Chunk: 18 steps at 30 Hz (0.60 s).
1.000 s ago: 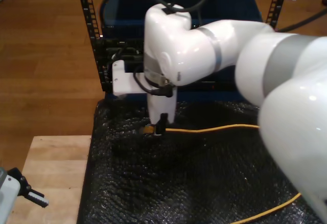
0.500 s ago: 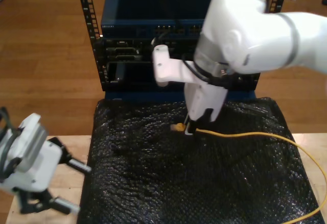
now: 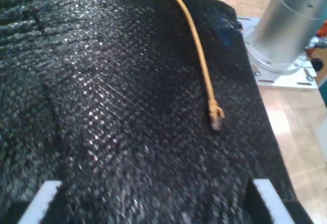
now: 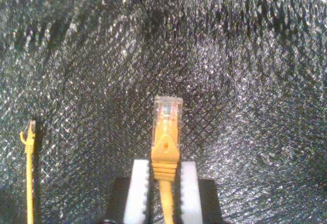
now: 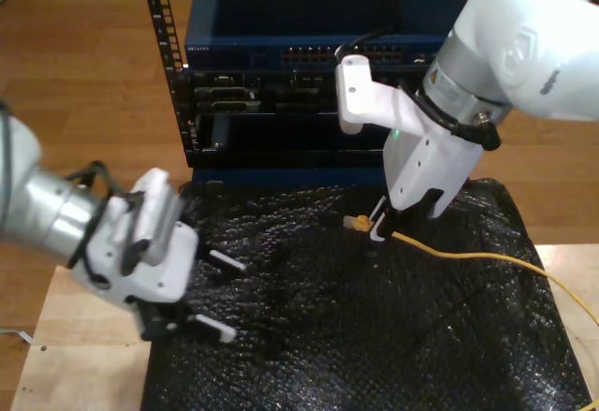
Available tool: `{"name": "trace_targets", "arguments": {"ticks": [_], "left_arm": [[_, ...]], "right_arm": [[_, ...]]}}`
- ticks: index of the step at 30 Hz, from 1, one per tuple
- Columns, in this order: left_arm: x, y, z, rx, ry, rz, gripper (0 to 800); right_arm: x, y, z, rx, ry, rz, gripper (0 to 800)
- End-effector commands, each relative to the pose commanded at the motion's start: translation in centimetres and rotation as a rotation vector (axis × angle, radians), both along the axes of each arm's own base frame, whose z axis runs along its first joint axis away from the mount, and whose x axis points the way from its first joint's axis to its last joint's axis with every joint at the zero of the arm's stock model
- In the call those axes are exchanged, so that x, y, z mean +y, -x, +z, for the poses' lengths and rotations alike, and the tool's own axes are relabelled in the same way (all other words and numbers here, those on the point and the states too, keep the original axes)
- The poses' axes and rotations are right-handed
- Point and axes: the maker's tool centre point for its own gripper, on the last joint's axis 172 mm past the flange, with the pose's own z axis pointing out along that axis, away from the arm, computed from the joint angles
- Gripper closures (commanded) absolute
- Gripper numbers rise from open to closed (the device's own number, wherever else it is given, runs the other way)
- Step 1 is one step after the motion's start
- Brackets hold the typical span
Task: Grab the cable and plug it in
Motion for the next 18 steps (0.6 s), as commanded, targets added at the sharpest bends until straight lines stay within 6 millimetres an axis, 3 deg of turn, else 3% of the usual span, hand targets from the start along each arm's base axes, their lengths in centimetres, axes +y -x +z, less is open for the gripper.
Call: {"name": "trace_targets", "arguments": {"ticks": [6, 9, 14, 18], "left_arm": [[-1.7, -1.7, 1.2, -0.009, 0.003, -0.006, 0], [-2.7, -2.8, 2.8, -0.031, 0.048, 0.017, 0], [-3.0, -4.1, 4.0, -0.046, 0.073, 0.031, 0], [-3.3, -5.2, 5.4, -0.067, 0.092, 0.047, 0]], "right_arm": [[0.0, 0.5, 0.6, 0.004, -0.002, 0.004, 788], [0.1, 0.6, 0.8, 0.006, -0.008, -0.002, 784], [1.6, 1.6, 2.0, 0.032, -0.076, -0.009, 786], [1.6, 1.6, 2.2, 0.03, -0.079, -0.008, 786]]}}
